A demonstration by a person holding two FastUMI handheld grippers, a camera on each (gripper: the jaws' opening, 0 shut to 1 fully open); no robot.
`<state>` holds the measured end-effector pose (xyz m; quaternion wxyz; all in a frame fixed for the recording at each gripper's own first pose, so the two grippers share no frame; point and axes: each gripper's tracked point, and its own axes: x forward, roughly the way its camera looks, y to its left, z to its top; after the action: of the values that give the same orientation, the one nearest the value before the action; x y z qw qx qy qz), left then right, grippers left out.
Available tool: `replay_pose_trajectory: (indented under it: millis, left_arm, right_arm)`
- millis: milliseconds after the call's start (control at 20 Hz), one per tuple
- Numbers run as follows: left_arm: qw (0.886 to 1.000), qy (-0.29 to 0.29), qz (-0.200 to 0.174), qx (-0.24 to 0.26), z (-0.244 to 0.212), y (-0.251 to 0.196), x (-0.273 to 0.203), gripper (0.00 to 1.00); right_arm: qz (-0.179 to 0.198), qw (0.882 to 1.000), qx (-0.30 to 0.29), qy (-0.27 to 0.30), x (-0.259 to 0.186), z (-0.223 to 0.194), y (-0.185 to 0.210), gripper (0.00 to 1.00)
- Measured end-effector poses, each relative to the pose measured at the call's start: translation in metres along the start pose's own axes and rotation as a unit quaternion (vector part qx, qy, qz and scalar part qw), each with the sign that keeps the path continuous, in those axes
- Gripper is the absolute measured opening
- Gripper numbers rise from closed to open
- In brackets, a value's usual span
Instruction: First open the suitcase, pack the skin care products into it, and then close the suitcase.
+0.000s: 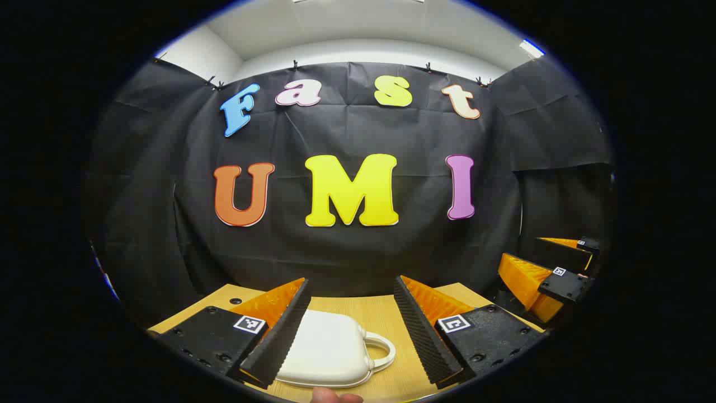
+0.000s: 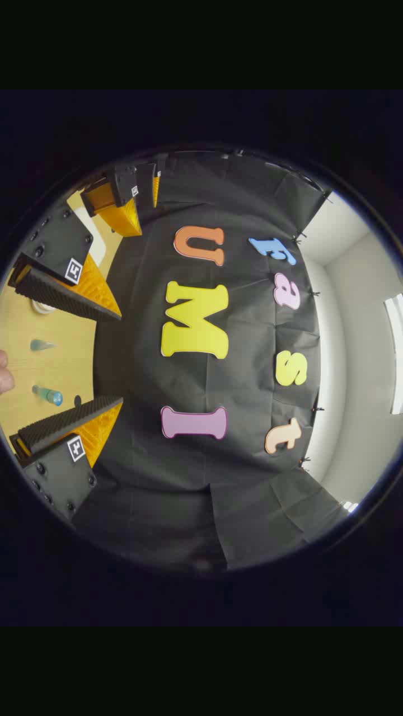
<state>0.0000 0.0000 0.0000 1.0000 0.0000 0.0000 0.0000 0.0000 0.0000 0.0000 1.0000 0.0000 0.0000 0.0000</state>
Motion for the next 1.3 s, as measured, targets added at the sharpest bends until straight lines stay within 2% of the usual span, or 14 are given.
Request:
replay_pose_trajectory:
  millis: [600, 1100, 1150, 1200, 1300]
  left_arm:
    - [1.0, -0.001, 0.02, -0.001, 0.007, 0.01, -0.005, 0.96]
    - [1.0, 0.015, 0.025, 0.002, -0.006, 0.006, 0.004, 0.96]
    - [1.0, 0.017, 0.024, 0.003, -0.007, 0.005, 0.005, 1.0]
    - [1.0, 0.02, 0.024, 0.005, -0.01, 0.004, 0.006, 0.96]
    - [1.0, 0.017, 0.023, 0.011, -0.011, 0.003, 0.005, 0.96]
  right_arm:
    - [-0.003, 1.0, 0.004, -0.01, 0.0, 0.012, -0.006, 0.79]
    - [-0.001, 1.0, 0.007, -0.001, 0.008, 0.0, -0.016, 0.79]
    - [-0.001, 1.0, 0.007, 0.002, 0.009, -0.002, -0.018, 0.79]
    - [-0.001, 1.0, 0.007, 0.005, 0.01, -0.006, -0.019, 0.79]
    - [-0.004, 1.0, 0.005, 0.009, 0.011, -0.01, -0.023, 0.79]
